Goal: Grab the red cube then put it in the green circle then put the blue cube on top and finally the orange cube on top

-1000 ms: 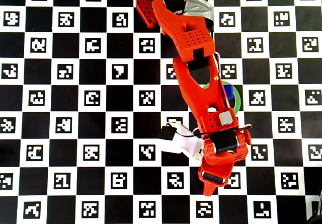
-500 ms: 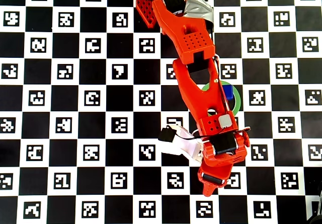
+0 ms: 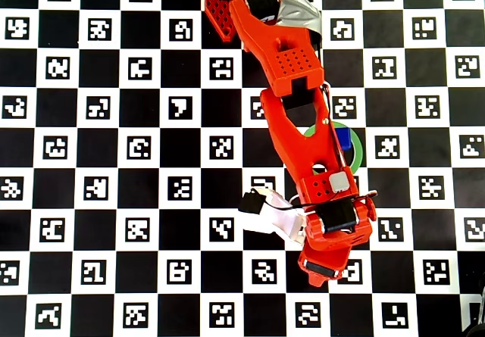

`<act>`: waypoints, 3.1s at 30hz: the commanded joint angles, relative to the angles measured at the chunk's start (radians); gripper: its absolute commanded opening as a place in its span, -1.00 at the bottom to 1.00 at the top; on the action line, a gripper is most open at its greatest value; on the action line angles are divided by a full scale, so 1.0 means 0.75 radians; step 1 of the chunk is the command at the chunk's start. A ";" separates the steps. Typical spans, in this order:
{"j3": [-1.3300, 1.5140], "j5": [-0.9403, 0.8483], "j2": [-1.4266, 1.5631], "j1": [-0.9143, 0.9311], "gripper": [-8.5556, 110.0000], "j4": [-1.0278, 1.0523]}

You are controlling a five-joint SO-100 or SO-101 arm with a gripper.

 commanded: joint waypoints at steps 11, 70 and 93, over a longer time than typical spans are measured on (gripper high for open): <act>-0.008 0.027 0.170 -0.004 -0.81 -0.016; 1.622 -0.194 1.833 -0.329 -0.82 0.076; 1.896 -0.180 1.812 -0.387 -0.82 -0.065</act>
